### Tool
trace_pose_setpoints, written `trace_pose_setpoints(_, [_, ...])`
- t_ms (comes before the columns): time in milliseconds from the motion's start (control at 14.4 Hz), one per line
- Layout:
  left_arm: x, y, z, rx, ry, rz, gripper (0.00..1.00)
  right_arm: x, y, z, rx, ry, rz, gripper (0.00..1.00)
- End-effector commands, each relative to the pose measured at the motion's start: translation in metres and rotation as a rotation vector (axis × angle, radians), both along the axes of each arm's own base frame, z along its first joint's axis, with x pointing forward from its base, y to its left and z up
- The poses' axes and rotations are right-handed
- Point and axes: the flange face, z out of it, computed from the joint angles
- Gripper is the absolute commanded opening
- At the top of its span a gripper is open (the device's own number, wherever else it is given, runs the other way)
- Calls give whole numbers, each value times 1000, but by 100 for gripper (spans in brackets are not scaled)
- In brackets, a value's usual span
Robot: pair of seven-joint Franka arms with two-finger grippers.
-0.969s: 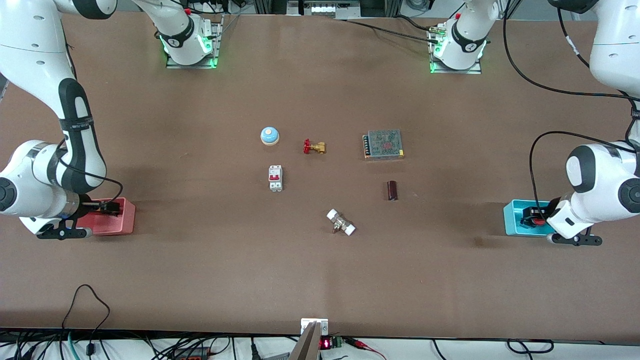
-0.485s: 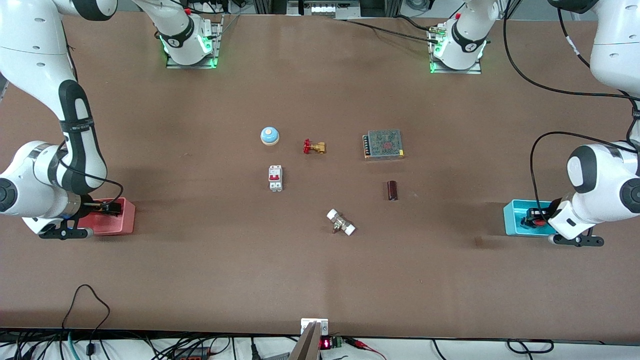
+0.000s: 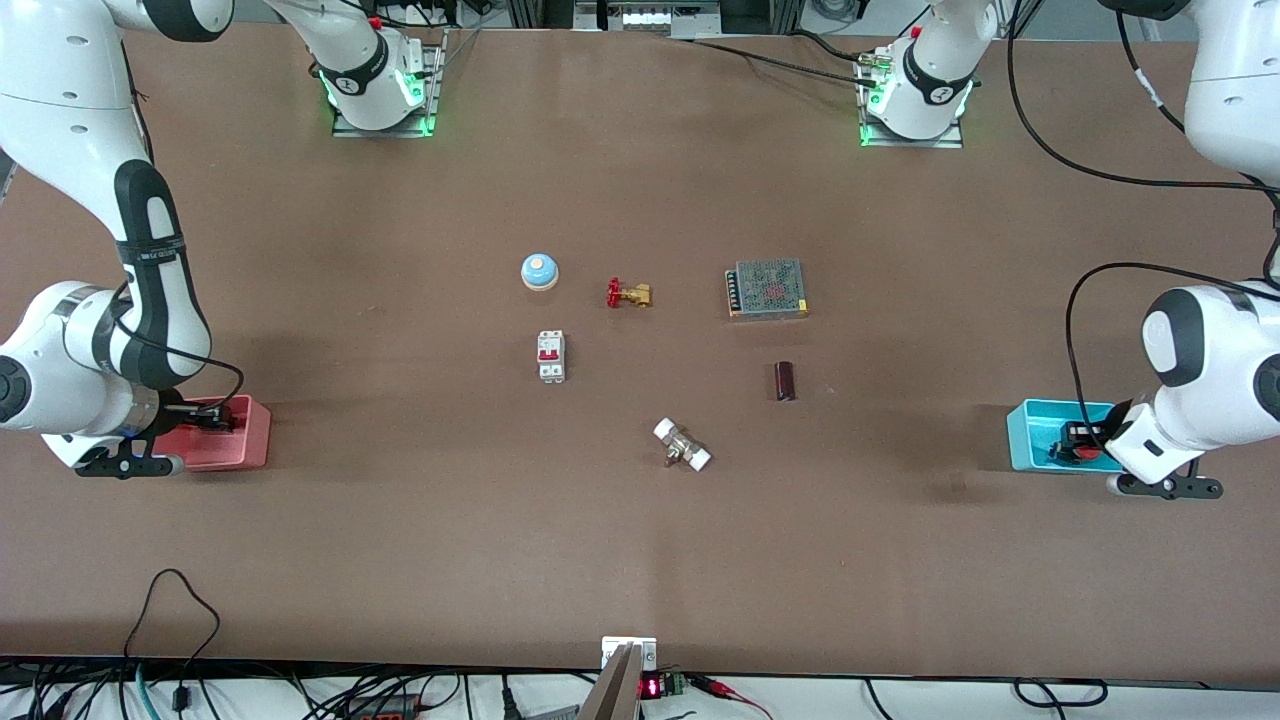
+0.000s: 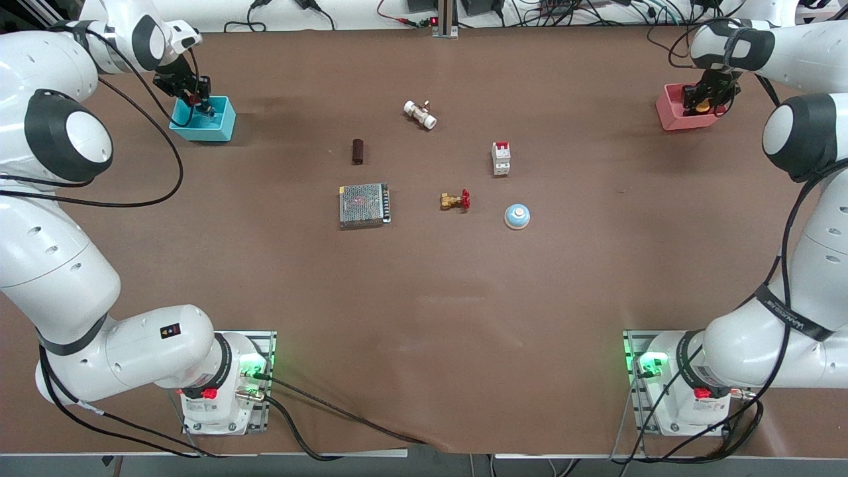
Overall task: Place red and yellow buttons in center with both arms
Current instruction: 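Lift the yellow button with the right gripper while the left gripper lifts the red button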
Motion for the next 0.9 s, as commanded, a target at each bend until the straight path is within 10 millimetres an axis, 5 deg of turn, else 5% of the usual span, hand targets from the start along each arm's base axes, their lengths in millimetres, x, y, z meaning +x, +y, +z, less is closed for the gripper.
trace_pose_setpoints(0, [-6,-15,53,40,13,-12,26,3,-6,3,18,-3,42,27])
trace_pose_setpoints(208, [-13,-37,89,58,48,-12,26,10,-5,34,20,-31,47,27])
trace_pose_setpoints(554, [-20,-110,116,43,77,36,27,20,16,151,36,-60,118,31])
trace_pose_setpoints(692, [-21,-143,115,23,76,80,27,22,60,176,57,-49,131,31])
trace_pose_setpoints(831, [-22,-177,107,8,80,126,27,25,106,172,57,-41,90,31])
